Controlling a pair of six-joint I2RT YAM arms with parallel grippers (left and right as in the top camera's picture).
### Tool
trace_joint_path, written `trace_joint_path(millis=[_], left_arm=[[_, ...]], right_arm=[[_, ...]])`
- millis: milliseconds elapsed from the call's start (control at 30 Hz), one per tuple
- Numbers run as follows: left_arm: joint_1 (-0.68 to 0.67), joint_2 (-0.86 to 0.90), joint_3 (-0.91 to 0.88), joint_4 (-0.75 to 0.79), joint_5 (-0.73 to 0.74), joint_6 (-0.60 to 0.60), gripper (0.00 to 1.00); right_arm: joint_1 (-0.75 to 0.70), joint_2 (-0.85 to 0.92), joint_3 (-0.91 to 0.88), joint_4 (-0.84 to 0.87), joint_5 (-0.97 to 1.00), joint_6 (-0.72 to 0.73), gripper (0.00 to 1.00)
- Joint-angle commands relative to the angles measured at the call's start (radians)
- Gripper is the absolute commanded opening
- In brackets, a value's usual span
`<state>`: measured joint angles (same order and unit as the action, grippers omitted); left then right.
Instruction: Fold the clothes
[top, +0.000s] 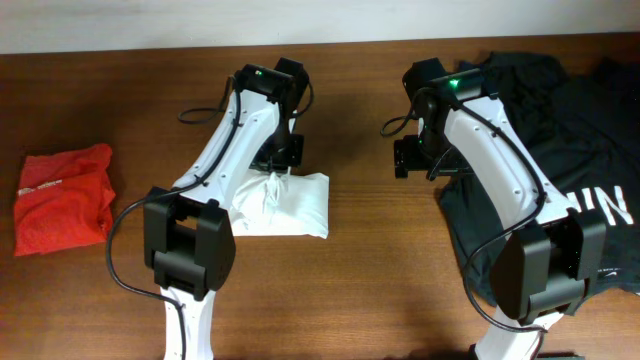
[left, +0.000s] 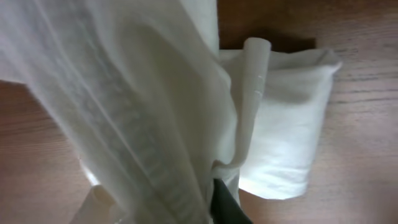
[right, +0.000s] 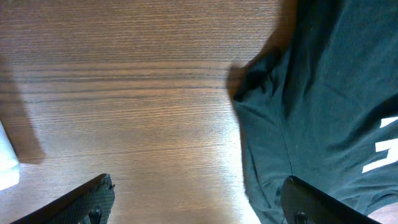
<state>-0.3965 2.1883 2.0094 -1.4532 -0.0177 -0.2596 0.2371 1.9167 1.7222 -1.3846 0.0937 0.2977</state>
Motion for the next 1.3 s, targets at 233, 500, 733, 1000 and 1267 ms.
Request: trace_joint_path(millis=[233,500,733,1000,1267], left_arm=[[0.021,-0.006,0.093,-0.029,0.277,0.113,0.44],[0.347,-0.065,0.200,-0.092,0.278,0.117,0.45],[0.566,-0.061,0.196,-0.068,0.292,0.115,0.54],[0.680,-0.061,0.196,-0.087,0.292,0.115,0.54],[0.687,-0.061,0.196,-0.093,0.292,0.115,0.54]], right_arm=[[-0.002,-0.013,0.010,0.032,-0.123,-0.068,0.92],[0.072,-0.013,0.010,0.186,-0.544,-0.276,0.92],[0.322,0.003,0.010,0.418,-0.467,-0.235,0.91],[0.490,0.148,0.010,0.533,-0.258,-0.050,0.88],[0.514,0.250,0.010,0.644,-0.192,0.103,0.63]])
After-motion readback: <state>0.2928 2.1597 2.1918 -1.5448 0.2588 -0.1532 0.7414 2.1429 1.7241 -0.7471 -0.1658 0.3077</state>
